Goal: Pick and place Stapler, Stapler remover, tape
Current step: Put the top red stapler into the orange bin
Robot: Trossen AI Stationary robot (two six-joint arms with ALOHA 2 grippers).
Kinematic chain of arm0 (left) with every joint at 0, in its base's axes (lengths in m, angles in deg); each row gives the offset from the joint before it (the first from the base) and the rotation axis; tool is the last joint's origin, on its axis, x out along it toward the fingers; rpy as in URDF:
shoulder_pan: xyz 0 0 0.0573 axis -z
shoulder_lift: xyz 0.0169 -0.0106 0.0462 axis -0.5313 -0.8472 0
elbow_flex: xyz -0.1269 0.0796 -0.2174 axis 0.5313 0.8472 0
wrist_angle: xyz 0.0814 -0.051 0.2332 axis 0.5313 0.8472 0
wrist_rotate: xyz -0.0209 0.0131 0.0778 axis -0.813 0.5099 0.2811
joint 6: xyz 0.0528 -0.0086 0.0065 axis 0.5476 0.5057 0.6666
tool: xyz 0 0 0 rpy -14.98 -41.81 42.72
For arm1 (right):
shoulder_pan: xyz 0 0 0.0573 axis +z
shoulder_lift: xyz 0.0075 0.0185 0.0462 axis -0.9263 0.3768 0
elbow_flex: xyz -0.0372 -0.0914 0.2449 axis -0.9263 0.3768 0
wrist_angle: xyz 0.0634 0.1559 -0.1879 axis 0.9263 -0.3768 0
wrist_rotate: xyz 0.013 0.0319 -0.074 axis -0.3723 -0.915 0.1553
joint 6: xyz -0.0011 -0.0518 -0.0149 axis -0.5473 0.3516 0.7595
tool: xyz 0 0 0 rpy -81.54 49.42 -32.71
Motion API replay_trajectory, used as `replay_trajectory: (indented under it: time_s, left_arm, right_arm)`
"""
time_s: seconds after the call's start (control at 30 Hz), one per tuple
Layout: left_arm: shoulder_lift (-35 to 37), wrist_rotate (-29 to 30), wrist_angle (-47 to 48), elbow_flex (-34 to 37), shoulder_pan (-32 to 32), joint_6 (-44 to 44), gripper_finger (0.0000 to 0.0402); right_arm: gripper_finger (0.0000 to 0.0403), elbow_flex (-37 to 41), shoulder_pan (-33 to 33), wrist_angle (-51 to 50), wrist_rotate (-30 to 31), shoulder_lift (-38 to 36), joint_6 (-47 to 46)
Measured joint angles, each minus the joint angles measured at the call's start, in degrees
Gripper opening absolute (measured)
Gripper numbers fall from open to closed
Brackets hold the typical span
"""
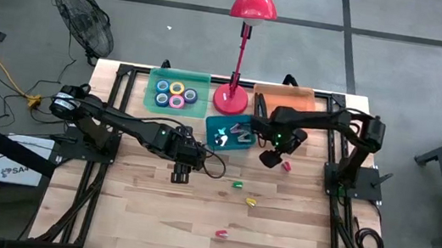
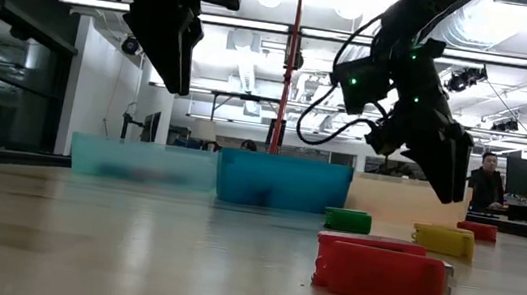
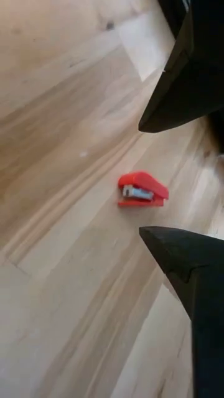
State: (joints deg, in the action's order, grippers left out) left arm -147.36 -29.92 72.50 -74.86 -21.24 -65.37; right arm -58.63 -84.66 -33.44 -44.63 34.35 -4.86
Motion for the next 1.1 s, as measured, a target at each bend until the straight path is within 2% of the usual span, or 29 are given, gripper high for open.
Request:
replay_trajectory:
  time_s: [0.33, 0.67, 1.1]
  left_arm:
    - [0.0, 0.0, 0.0, 0.0, 0.0, -0.4, 0.0217]
    - [0.0, 0.0, 0.0, 0.0, 0.0, 0.0, 0.0217]
    - [0.0, 0.0, 0.0, 0.0, 0.0, 0.2, 0.0217]
  right_arm:
    - [0.0252, 0.2, 1.2, -0.2, 0.8, 0.0, -1.2]
    - [0.0252, 9.7, 2.4, 6.5, -2.1, -0.1, -3.1]
    - [0.025, 9.7, 4.2, 11.7, 0.4, -0.1, -2.8]
